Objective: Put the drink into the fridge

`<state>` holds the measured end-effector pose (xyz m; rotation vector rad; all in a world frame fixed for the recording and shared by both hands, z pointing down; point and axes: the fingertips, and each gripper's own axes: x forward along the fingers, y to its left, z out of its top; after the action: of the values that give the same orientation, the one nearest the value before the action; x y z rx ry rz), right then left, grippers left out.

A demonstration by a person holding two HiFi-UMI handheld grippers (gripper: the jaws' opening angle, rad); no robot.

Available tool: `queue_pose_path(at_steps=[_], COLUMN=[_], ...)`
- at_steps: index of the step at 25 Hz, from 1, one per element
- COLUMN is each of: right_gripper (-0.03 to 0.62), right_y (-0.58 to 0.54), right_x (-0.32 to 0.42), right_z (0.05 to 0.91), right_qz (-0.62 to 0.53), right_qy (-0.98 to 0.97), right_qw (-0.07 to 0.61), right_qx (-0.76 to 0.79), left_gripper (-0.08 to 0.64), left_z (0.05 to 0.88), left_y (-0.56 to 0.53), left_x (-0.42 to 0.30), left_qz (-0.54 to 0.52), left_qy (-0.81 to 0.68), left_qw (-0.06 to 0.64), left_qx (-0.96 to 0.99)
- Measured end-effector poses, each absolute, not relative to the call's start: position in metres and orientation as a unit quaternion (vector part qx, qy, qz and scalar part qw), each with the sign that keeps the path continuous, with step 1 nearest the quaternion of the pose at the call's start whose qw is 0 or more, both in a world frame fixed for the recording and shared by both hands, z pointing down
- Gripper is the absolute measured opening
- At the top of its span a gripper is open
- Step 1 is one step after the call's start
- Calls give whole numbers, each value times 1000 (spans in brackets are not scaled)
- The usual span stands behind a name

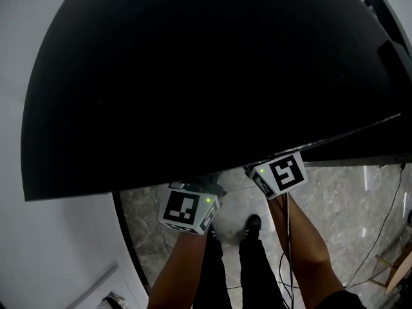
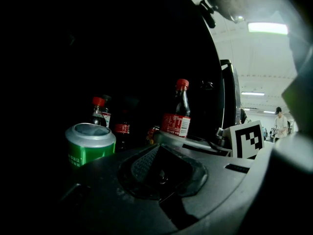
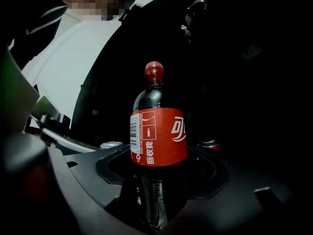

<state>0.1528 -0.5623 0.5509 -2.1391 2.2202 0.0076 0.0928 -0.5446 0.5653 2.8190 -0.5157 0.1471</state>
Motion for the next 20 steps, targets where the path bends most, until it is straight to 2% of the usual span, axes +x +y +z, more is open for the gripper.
queue_pose_path(at_steps=[5,12,20], right_gripper=[325,327,327], right_y=[-563,-557,-549], right_x=[158,148,156], right_z=[550,550,552], right_qz=[-4,-9,-21], right_qy=[718,718,706], right_qw=[38,12,28], right_qx=[-695,-696,-707], left_gripper=[11,11,11], left_z=[570,572,582], left_y=[-546,-540,-528], left_x=[98,91,84], left_qz=[53,57,70], left_qy=[-178,-178,-175], left_qw=[137,141,156], left_qx=[973,972,969])
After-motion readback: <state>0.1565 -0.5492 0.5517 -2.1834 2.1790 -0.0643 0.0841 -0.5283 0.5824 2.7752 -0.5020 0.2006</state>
